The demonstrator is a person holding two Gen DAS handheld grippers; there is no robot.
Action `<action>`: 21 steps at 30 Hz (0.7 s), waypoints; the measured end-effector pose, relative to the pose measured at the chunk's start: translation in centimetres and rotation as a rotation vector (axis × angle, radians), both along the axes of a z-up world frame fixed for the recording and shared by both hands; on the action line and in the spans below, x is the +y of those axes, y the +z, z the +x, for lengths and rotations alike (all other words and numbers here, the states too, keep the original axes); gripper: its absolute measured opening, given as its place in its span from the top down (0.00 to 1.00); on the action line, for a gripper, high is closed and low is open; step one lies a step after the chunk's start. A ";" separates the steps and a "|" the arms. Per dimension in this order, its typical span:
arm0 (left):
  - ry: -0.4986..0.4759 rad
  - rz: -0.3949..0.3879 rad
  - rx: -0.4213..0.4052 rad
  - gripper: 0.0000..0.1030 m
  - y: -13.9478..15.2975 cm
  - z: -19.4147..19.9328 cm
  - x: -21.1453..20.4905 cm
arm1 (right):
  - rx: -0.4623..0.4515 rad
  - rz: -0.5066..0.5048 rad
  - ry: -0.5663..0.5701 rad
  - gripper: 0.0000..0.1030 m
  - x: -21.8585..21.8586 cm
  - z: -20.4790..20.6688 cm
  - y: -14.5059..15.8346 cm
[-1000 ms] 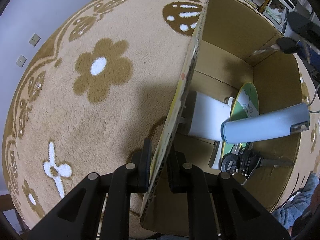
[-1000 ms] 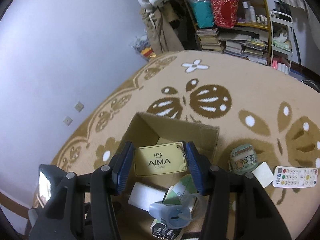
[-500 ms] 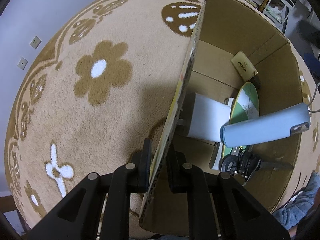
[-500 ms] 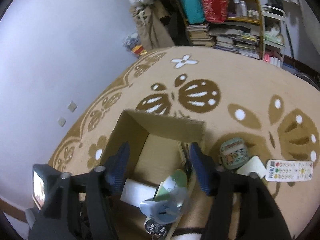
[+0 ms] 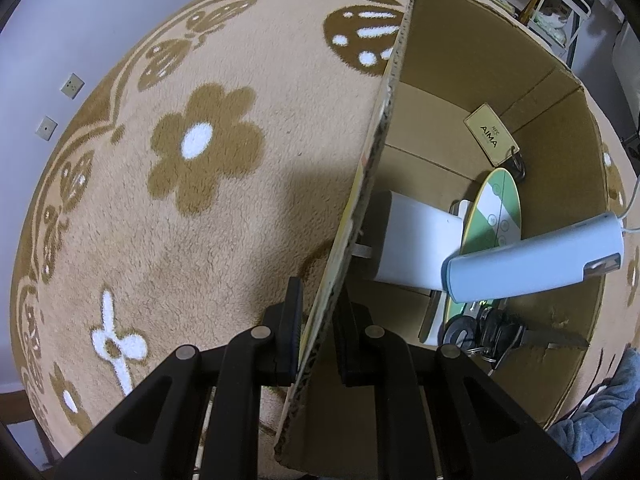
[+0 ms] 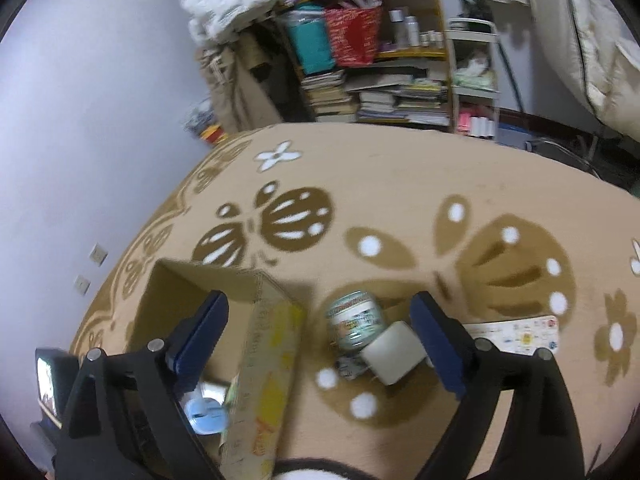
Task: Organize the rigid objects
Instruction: 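Move the right tool to the white remote and grasp it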
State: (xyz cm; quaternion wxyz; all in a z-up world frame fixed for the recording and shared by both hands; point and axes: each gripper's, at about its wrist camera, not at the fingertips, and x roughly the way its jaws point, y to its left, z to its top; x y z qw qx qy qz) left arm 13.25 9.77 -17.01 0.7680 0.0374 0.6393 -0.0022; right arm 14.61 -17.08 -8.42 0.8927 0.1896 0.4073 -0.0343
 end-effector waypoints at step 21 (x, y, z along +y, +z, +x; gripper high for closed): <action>-0.011 -0.002 -0.009 0.87 0.0 0.7 -0.1 | 0.093 -0.169 -0.229 0.05 -7.1 1.2 -6.5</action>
